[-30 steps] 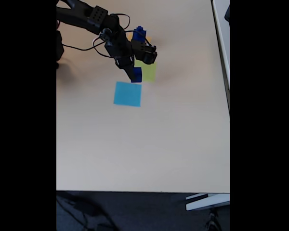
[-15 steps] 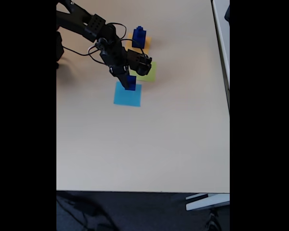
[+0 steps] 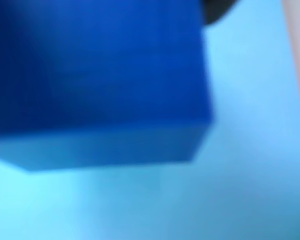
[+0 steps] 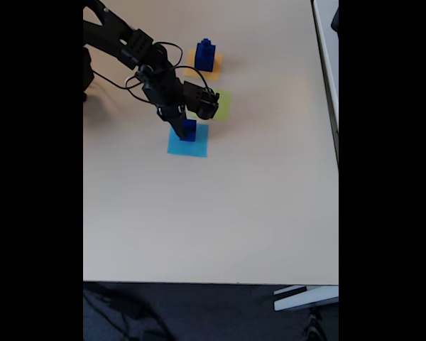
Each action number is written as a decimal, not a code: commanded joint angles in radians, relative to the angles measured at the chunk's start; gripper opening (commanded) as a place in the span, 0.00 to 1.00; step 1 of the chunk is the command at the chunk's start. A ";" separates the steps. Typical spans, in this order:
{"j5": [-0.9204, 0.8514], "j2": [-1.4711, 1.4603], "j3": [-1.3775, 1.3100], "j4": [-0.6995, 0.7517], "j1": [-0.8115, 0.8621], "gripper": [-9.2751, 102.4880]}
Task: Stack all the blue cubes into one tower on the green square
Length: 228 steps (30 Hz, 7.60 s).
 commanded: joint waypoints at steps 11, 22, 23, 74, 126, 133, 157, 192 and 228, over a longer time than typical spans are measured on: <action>0.012 -0.017 0.009 -0.052 0.014 0.18; 0.021 -0.017 0.020 -0.104 -0.003 0.27; 0.021 -0.017 0.025 -0.112 -0.006 0.28; 0.514 0.049 -0.672 0.321 -0.583 0.34; 0.551 0.025 -0.348 0.044 -0.724 0.32; 0.529 0.052 -0.370 0.044 -0.716 0.31; 0.499 0.060 -0.465 0.230 -0.733 0.28; 0.460 -0.086 -0.635 0.445 -0.716 0.26; 0.426 -0.212 -0.790 0.545 -0.699 0.25</action>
